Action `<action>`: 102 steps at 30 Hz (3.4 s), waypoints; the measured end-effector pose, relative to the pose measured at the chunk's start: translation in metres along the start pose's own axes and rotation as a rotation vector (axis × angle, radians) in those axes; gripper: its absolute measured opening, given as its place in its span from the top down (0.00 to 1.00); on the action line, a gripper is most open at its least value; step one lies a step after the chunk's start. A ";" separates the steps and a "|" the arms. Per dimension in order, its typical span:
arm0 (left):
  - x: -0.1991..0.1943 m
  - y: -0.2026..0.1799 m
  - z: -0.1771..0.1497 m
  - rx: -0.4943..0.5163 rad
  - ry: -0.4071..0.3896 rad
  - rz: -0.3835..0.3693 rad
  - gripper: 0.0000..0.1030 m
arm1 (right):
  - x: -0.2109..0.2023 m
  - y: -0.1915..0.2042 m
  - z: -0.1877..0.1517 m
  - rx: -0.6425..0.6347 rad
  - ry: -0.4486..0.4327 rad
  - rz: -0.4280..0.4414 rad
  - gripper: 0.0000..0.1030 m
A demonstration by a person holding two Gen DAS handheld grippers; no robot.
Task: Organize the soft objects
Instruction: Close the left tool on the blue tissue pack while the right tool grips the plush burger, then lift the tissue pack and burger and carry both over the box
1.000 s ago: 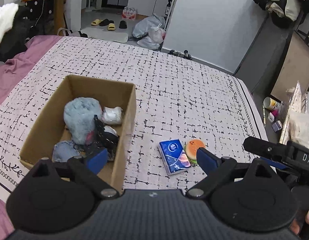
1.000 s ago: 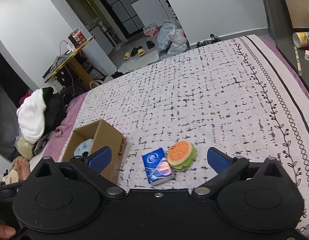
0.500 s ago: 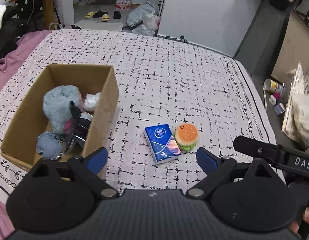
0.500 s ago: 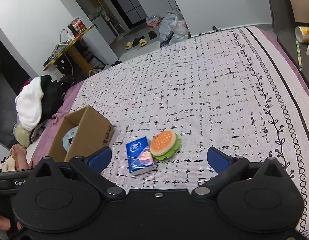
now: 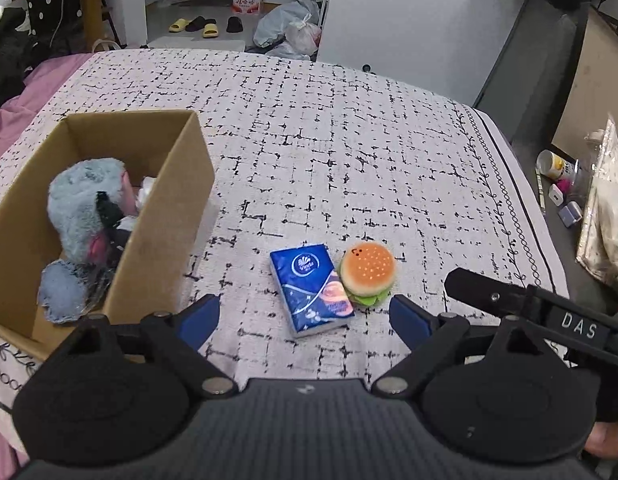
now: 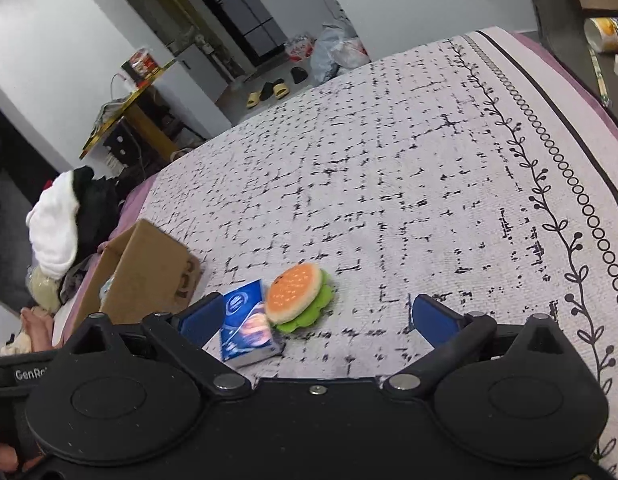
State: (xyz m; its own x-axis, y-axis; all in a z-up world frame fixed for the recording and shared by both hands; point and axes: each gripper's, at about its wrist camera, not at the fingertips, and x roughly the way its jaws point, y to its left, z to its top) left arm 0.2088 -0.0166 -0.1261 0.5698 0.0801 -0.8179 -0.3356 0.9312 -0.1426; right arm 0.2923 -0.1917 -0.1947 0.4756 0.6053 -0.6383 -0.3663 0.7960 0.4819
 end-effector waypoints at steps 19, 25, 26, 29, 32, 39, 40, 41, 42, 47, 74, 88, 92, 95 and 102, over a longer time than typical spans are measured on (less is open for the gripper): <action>0.068 -0.004 -0.012 -0.025 0.051 -0.008 0.30 | 0.044 -0.009 0.002 0.055 0.097 0.107 0.25; 0.074 -0.011 -0.013 0.008 0.036 -0.040 0.33 | 0.058 -0.010 0.002 0.070 0.130 0.124 0.31; 0.076 -0.011 -0.013 0.003 0.045 -0.033 0.41 | 0.059 -0.010 0.003 0.074 0.135 0.125 0.33; 0.078 -0.009 -0.014 -0.010 0.046 -0.032 0.46 | 0.063 -0.011 0.003 0.077 0.142 0.106 0.36; 0.077 -0.009 -0.015 -0.009 0.048 -0.046 0.48 | 0.067 -0.010 0.003 0.071 0.147 0.100 0.37; 0.073 -0.011 -0.020 -0.012 0.054 -0.052 0.48 | 0.077 -0.006 0.003 0.060 0.135 0.089 0.40; 0.072 -0.010 -0.020 -0.012 0.056 -0.053 0.48 | 0.078 -0.007 0.004 0.061 0.132 0.085 0.41; 0.071 -0.010 -0.021 -0.014 0.058 -0.053 0.48 | 0.079 -0.008 0.004 0.063 0.128 0.081 0.43; 0.071 -0.010 -0.021 -0.015 0.060 -0.052 0.48 | 0.080 -0.009 0.004 0.065 0.125 0.080 0.44; 0.065 -0.007 -0.020 -0.031 0.076 -0.038 0.48 | 0.088 -0.008 0.005 0.056 0.117 0.065 0.64; -0.022 0.010 -0.021 0.049 0.029 -0.114 0.48 | -0.015 0.015 -0.017 0.133 0.057 -0.005 0.73; -0.090 0.020 -0.002 0.112 -0.080 -0.148 0.48 | -0.066 0.065 0.009 0.045 -0.057 -0.007 0.73; -0.103 0.028 0.002 0.120 -0.112 -0.136 0.48 | -0.069 0.071 0.005 0.041 -0.059 -0.002 0.73; -0.108 0.035 0.006 0.116 -0.124 -0.130 0.48 | -0.071 0.078 0.004 0.034 -0.060 0.003 0.73; -0.119 0.060 0.016 0.095 -0.155 -0.102 0.48 | -0.075 0.096 0.000 0.009 -0.064 0.015 0.73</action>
State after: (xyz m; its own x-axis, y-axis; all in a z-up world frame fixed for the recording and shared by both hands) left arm 0.1328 0.0354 -0.0290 0.7083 0.0305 -0.7052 -0.2021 0.9660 -0.1612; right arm 0.2219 -0.1608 -0.1007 0.5204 0.6157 -0.5917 -0.3668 0.7869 0.4962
